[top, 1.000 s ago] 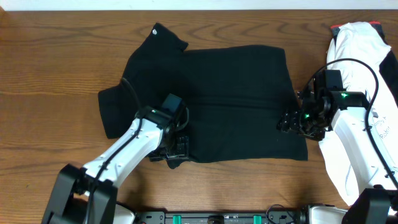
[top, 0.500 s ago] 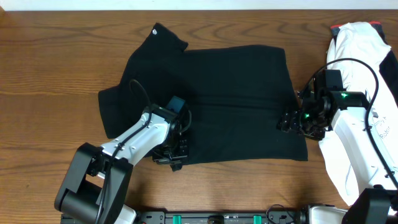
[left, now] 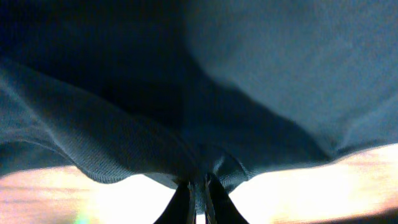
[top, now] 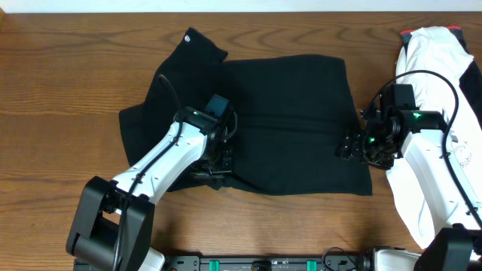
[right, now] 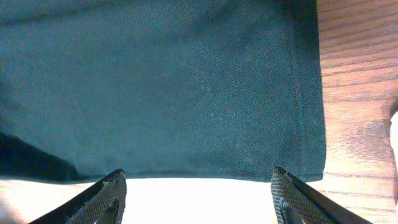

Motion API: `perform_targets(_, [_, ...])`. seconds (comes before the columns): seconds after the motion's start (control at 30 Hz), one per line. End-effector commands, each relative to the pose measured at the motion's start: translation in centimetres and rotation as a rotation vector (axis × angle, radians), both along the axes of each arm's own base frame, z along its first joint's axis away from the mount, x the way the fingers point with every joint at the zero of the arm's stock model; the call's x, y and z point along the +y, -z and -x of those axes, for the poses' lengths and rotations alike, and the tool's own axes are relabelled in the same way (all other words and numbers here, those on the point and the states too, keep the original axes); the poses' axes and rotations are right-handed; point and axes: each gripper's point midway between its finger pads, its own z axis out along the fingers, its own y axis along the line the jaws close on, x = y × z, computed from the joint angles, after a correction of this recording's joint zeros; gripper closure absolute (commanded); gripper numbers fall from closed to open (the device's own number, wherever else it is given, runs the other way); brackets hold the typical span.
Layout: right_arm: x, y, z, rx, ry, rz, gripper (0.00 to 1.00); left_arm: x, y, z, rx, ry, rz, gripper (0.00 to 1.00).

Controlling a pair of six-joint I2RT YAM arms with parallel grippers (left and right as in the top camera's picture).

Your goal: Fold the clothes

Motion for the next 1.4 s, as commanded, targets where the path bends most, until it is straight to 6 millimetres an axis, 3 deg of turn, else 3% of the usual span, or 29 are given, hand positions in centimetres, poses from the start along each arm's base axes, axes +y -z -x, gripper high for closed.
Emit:
perform_targets(0.0, [-0.3,0.2,0.0,0.009,0.025,0.001,0.27,0.7,-0.2,-1.5,-0.084,0.067,-0.047,0.94])
perform_targets(0.13, [-0.3,0.2,-0.1,0.007,0.026,0.001,0.27,-0.1,-0.3,-3.2,-0.163,0.132,-0.015,0.92])
perform_targets(0.2, [-0.3,0.2,0.0,0.008,0.026,0.001,0.27,-0.4,-0.3,-3.8,-0.192,0.141,-0.003,0.83])
perform_targets(0.23, [-0.3,0.2,0.0,0.009,0.026,0.001,0.27,-0.5,-0.3,-3.9,-0.196,0.141,-0.001,0.58])
perform_targets(0.27, [-0.3,0.2,0.0,0.011,0.025,0.001,0.27,-0.5,-0.3,-3.9,-0.196,0.141,-0.002,0.44])
perform_targets(0.3, [-0.3,0.2,0.1,0.013,0.025,0.001,0.27,-0.4,-0.3,-3.8,-0.189,0.141,-0.004,0.37])
perform_targets(0.4, [-0.3,0.2,0.1,0.014,0.025,0.001,0.27,0.0,-0.3,-2.7,-0.141,0.135,-0.012,0.26])
perform_targets(0.53, [-0.3,0.2,-0.2,0.003,0.026,0.001,0.27,0.6,-0.2,-1.2,-0.077,0.121,-0.039,0.26])
perform_targets(0.73, [-0.3,0.2,-0.3,-0.001,0.025,0.002,0.27,-0.5,0.7,1.2,-0.024,0.171,-0.026,0.30])
perform_targets(0.87, [-0.3,0.2,-0.4,-0.007,0.026,0.002,0.27,-1.2,1.8,1.7,-0.031,0.210,-0.031,0.37])
perform_targets(1.07, [-0.3,0.2,-0.4,-0.008,0.026,0.002,0.27,-0.6,3.1,1.7,-0.010,0.215,-0.078,0.62])
perform_targets(1.2, [-0.3,0.2,-0.4,-0.008,0.026,0.002,0.27,-0.7,2.8,1.4,-0.023,0.214,-0.078,0.90])
perform_targets(1.37, [-0.3,0.2,-0.4,-0.008,0.026,0.002,0.27,-1.7,0.7,-0.4,-0.069,0.216,-0.055,0.94])
